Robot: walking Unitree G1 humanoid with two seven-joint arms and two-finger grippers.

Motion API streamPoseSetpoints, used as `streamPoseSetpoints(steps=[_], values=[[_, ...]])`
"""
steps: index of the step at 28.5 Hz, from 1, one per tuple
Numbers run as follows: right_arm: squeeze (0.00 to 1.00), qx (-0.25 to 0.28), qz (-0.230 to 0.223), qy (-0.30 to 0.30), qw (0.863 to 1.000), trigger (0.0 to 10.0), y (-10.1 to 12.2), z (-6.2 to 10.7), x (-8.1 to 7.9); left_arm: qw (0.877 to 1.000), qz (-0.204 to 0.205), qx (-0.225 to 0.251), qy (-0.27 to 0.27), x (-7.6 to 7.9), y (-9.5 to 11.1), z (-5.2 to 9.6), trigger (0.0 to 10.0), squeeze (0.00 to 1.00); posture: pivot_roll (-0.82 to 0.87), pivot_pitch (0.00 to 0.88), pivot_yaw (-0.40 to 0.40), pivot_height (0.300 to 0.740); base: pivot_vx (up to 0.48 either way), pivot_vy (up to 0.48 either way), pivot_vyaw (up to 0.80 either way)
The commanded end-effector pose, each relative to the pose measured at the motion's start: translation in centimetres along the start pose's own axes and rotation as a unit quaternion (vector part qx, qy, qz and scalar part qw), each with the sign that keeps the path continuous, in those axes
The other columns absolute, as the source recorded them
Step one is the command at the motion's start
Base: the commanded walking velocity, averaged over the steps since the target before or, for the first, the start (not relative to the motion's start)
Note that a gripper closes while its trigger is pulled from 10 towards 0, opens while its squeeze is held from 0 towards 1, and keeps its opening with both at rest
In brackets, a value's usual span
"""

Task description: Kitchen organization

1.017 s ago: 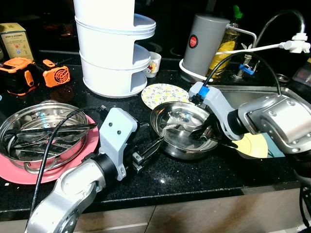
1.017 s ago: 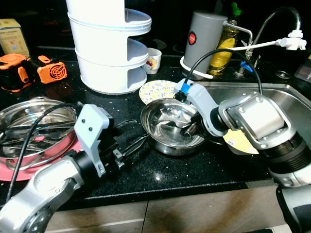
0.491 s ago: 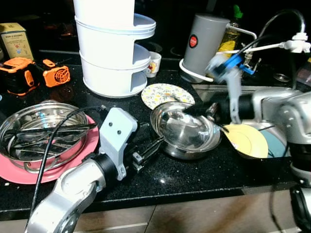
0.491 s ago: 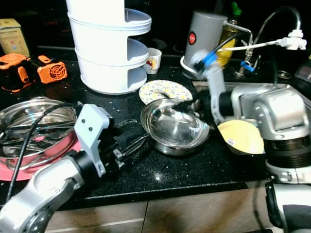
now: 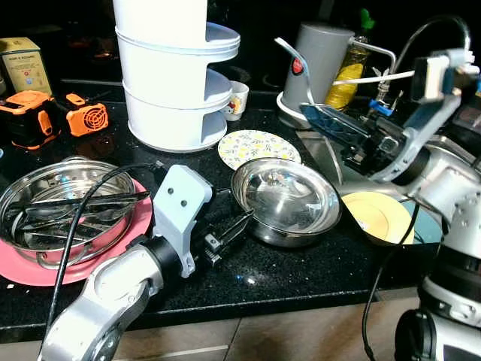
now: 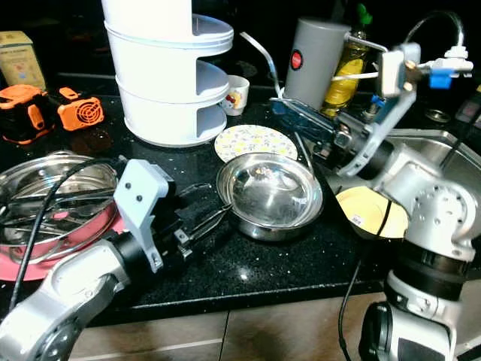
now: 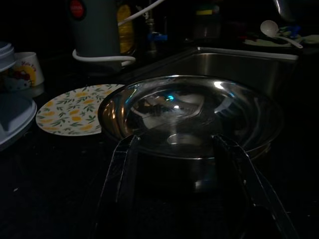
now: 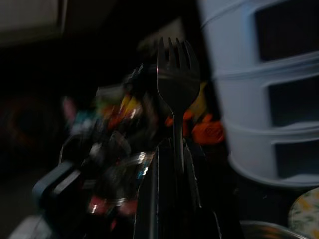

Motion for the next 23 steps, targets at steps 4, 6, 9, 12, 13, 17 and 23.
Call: streamPoseSetpoints(steps=[4, 6, 9, 12, 13, 17, 23], values=[[0.00, 0.050, -0.001, -0.079, 0.996, 0.0, 0.5, 1.8, 1.9, 1.000, 0.005, 0.001, -0.011, 0.1, 0.0, -0.2, 10.0, 0.00, 0.02, 0.000, -0.100, 0.740, 0.000, 0.000, 0.00], [0.00, 0.065, -0.001, -0.125, 0.990, 0.0, 0.5, 2.5, 3.0, 1.000, 0.004, 0.002, -0.012, 0.2, 0.0, -0.2, 10.0, 0.00, 0.02, 0.000, -0.098, 0.740, 0.000, 0.000, 0.00], [0.00, 0.081, 0.007, -0.263, 0.961, 0.0, 0.3, 4.3, 6.2, 1.000, 0.004, 0.003, -0.014, 0.1, 0.1, -0.3, 10.0, 0.00, 0.02, 0.000, -0.095, 0.740, 0.000, 0.000, 0.00], [0.00, 0.063, 0.034, -0.357, 0.931, 0.0, 0.0, 5.3, 8.2, 1.000, 0.002, 0.004, -0.014, 0.0, 0.2, -0.3, 10.0, 0.00, 0.02, 0.000, -0.094, 0.740, 0.000, 0.000, 0.00], [0.00, 0.041, 0.065, -0.419, 0.905, 0.0, -0.2, 6.0, 9.4, 1.000, 0.001, 0.004, -0.014, 0.0, 0.2, -0.4, 10.0, 0.00, 0.02, 0.000, -0.095, 0.740, 0.000, 0.000, 0.00], [0.00, 0.010, 0.123, -0.501, 0.857, 0.0, -0.3, 7.1, 10.9, 1.000, 0.001, 0.006, -0.014, 0.1, 0.3, -0.4, 10.0, 0.00, 0.02, 0.000, -0.098, 0.740, 0.000, 0.000, 0.00], [0.00, -0.020, 0.197, -0.569, 0.798, 0.0, -0.2, 7.6, 12.0, 1.000, 0.002, 0.009, -0.015, 0.2, 0.4, -0.5, 10.0, 0.00, 0.02, 0.000, -0.099, 0.740, 0.000, 0.000, 0.00]])
Point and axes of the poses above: a point about 5 cm out from each wrist's last joint towards the gripper, its own z axis pointing back from the gripper into the wrist, its own y axis along the axis of the wrist's last joint, x = y × z, the point moved 2 cm from there along -z, pointing out of the wrist towards the gripper, and after that the axes turned 4 degrees about -z, right-handed, at the moved point
